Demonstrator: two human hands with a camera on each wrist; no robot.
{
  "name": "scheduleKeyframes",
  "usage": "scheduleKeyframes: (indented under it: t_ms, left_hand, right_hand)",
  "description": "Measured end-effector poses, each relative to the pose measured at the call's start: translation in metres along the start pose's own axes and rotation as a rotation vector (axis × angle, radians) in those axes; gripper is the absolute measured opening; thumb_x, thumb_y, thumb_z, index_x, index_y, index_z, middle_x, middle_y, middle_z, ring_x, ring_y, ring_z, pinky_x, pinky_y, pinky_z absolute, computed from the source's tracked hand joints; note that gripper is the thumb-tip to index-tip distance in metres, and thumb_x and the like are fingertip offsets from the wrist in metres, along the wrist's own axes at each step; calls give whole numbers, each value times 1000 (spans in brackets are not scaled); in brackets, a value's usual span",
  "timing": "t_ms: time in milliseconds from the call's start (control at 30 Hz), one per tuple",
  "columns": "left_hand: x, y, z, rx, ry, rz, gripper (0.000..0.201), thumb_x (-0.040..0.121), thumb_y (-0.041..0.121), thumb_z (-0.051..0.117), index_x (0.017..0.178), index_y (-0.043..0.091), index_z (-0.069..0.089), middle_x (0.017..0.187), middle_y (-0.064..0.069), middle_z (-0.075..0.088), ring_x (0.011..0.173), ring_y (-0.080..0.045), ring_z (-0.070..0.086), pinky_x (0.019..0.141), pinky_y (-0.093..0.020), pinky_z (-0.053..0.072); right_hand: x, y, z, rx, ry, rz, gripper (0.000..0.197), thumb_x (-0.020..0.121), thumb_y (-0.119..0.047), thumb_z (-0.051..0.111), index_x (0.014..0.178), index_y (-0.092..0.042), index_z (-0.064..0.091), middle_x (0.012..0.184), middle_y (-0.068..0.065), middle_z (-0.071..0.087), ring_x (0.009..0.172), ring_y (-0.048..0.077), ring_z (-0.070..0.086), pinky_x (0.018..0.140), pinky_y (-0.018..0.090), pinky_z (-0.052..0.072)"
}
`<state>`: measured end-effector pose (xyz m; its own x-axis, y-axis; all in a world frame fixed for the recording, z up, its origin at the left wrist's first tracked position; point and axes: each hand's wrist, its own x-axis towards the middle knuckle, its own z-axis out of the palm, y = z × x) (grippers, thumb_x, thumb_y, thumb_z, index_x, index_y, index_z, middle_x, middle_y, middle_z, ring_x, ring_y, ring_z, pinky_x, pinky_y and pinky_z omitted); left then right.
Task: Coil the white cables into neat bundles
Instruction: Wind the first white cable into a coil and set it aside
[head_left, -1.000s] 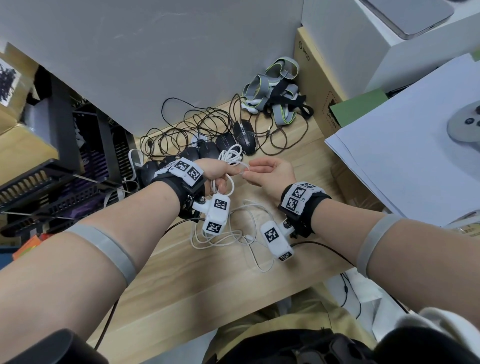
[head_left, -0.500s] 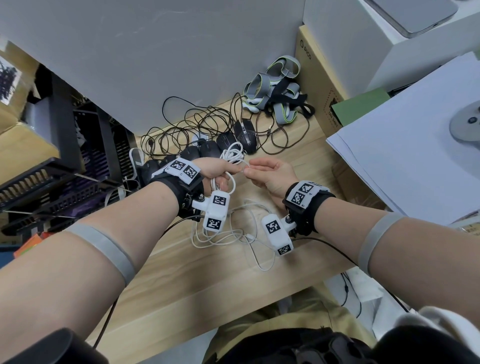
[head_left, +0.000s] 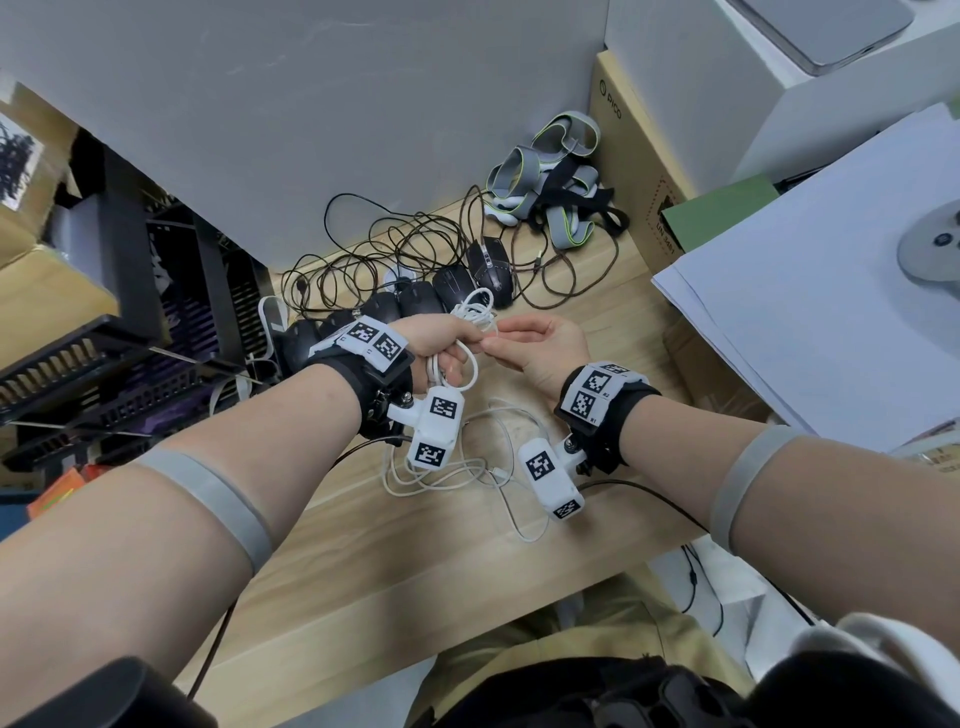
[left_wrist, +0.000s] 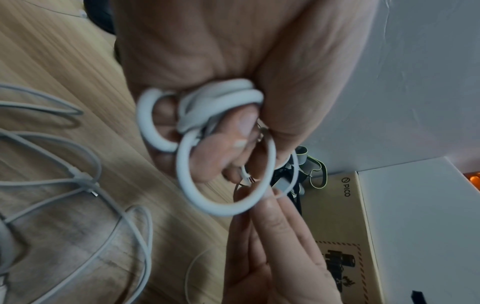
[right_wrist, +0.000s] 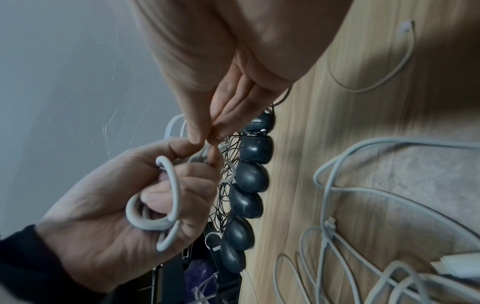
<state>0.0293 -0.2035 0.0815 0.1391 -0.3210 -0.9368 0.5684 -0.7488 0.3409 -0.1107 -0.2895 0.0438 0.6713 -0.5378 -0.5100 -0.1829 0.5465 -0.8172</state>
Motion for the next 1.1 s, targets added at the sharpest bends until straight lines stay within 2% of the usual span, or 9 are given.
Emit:
scheduleKeyframes:
  t_ms: [200,400,533,600,667,733,833,967,1100]
  left_hand:
    - [-4,1,-2,-41,100,56,19,92,5,47,79,15,39,47,6,27,33,-5,23,35,-12,27]
    - [-12,-3,13,182,192,225,7,78,2,55,78,8,51,46,-3,42,32,-11,35,40,-13,27]
    - [-15,-2,10,306,107,265,39,58,9,72,93,2,55,75,-19,54,41,-19,47,49,-22,29]
    - [-16,0,7,363,68,267,58,56,25,89,102,5,60,88,-19,54,45,-18,48,52,-25,28]
    - [-20,2,6,406,112,295,57,61,40,93,102,11,66,83,-17,57,45,-17,47,50,-23,30]
    - [-22,5,6,441,166,314,42,70,37,90,96,14,68,74,-9,60,45,-16,47,45,-21,29]
    - [-22,5,5,505,206,296,56,59,38,92,101,8,70,79,-12,61,52,-23,45,47,-23,29]
    - [-25,3,11,467,280,377,24,67,19,87,81,17,68,61,-4,54,40,-15,43,44,-22,27]
    - [-18,-1,15,426,385,427,23,67,13,84,77,17,64,61,-3,53,38,-15,42,41,-20,28]
  right_hand:
    - [0,-3,0,40,-27,41,18,70,5,81,82,-5,72,78,12,73,75,20,71,75,25,59]
    - [0,-3,4,-83,-55,62,14,76,8,71,89,2,73,76,18,68,52,10,59,49,16,47]
    - [-3,-3,4,-92,-60,69,13,78,7,73,84,-3,69,57,1,67,43,2,58,43,14,43]
    - [-5,-4,3,-80,-70,87,15,77,6,75,85,-4,66,56,0,67,43,2,59,43,14,44]
    - [-5,-7,3,-68,-60,100,22,77,6,75,96,1,64,64,7,68,43,3,60,43,14,44]
    - [-3,-9,3,-81,-54,106,25,79,5,73,100,2,62,71,12,66,43,3,59,43,15,44]
    - [0,-10,-1,-85,-81,97,27,77,0,78,93,-8,58,76,14,68,50,7,60,47,18,45]
    - [1,-5,-3,-140,-74,72,31,76,2,76,100,-9,59,73,9,69,63,12,63,57,22,45]
    - [2,0,-8,-183,-66,47,25,77,1,74,92,-14,61,68,3,70,63,12,62,58,21,46]
